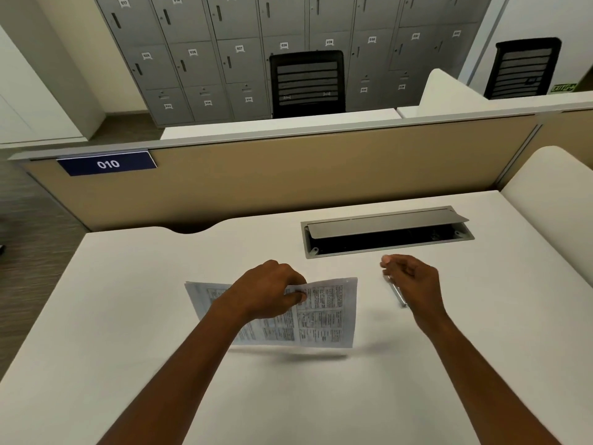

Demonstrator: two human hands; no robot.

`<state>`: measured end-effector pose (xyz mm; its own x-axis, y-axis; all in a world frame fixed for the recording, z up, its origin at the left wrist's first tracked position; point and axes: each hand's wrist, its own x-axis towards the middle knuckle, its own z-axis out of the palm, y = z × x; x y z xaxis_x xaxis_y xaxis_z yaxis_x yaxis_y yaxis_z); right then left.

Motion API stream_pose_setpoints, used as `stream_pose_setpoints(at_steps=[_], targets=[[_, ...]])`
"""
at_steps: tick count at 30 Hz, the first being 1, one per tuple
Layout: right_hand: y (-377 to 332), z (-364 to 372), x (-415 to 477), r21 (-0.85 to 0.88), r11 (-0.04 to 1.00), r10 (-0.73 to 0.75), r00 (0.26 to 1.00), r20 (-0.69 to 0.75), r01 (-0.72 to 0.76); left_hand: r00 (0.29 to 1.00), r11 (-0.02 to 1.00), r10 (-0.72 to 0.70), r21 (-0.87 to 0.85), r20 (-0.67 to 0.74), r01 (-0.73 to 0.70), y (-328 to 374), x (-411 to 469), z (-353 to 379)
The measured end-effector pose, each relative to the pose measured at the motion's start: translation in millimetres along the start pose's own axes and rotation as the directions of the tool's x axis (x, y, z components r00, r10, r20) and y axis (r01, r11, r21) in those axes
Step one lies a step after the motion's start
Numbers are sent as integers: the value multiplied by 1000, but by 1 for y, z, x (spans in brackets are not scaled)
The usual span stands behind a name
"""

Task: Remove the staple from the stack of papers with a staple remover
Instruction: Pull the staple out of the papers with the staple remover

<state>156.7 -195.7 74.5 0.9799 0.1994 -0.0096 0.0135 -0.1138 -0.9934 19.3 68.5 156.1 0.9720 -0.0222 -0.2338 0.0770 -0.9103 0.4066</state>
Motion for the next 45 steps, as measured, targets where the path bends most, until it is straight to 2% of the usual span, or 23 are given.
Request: stream_pose_setpoints(at_steps=[3,6,9,13,22,24,26,28,30,33,36,41,45], targets=[[35,-13,20,-406,913,-6,991,-132,-49,1000,1000,-11,2,3,11,-4,0,3],[68,-19,27,-584,804,23,987,-162,-114,999,999,-35,-2,12,35,-8,0,5],[90,-17,30,-662,736,50,987,-155,-141,999,999,-43,2,18,43,-12,1,7],[101,-11,33,-692,699,75,980,-182,-181,998,998,-55,-9,14,55,-13,1,7],[107,-5,32,-774,617,68,989,-131,-145,998,998,-65,-5,14,65,-12,1,7],[102,-4,26,-737,665,52,991,-119,-124,998,998,-65,-5,15,65,-12,0,7],[91,-2,18,-622,777,35,993,-112,-98,998,998,-65,-4,13,65,-13,-1,6],[75,2,5,-421,903,54,995,-86,-85,998,998,-62,-4,1,62,-14,-3,4],[55,4,-10,-157,982,101,993,-55,-109,998,998,-56,-14,-3,56,-14,-4,2],[25,6,-26,134,985,105,994,27,-108,998,998,-57,-14,1,57,-12,-6,0],[-2,6,-39,305,947,69,990,121,-103,999,999,-49,-18,-4,49,-9,-10,-3],[-23,5,-61,409,904,16,964,264,-127,999,999,-31,-27,-23,30,-4,-18,-11],[-26,11,-78,230,970,11,957,289,-81,999,999,-17,-30,-36,16,-1,-24,-14]])
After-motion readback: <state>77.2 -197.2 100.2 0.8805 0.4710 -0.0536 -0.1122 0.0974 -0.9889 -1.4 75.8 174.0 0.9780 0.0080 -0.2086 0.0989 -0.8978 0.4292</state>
